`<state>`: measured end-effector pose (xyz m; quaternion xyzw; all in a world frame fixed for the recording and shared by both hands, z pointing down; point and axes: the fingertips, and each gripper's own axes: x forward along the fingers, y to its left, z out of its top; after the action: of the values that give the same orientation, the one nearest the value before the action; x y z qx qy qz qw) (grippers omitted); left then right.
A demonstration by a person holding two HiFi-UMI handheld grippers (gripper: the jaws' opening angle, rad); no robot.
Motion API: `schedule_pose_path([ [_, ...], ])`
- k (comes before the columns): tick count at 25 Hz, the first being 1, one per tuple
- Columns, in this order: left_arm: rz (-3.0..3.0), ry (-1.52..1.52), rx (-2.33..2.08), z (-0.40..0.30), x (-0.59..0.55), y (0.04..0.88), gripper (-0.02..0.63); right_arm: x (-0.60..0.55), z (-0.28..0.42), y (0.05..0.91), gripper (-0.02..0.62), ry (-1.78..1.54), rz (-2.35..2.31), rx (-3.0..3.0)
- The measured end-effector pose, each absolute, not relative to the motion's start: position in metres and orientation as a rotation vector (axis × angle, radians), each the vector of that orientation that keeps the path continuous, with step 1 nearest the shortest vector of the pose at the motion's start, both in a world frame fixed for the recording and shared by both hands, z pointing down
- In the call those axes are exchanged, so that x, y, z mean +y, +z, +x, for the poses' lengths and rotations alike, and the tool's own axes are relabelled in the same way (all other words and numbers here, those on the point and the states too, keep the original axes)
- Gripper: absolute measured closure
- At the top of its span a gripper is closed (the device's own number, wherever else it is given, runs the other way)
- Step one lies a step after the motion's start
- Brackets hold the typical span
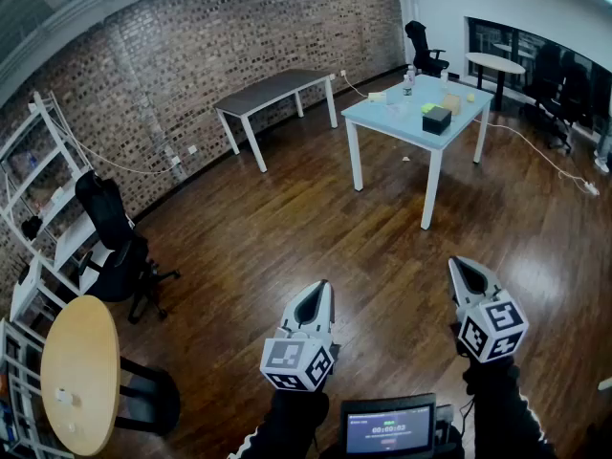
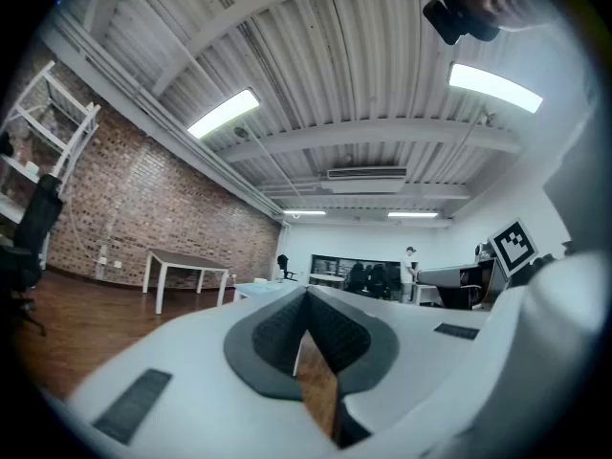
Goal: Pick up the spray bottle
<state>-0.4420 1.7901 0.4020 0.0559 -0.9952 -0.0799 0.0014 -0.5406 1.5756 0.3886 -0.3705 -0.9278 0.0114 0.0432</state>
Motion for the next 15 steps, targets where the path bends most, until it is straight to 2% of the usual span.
schedule_pose_path([
  [5, 0.328, -0.227, -3.097, -0.563, 1.631, 0.383, 0.6, 1.402, -0.625, 0.375, 0.594, 0.069, -0.976, -2.904],
  [15, 0.818, -0.168, -2.993, -0.766, 1.183, 0.396, 0.6, 0.945, -0.746, 0.378, 0.594, 0.155, -0.529, -3.083],
])
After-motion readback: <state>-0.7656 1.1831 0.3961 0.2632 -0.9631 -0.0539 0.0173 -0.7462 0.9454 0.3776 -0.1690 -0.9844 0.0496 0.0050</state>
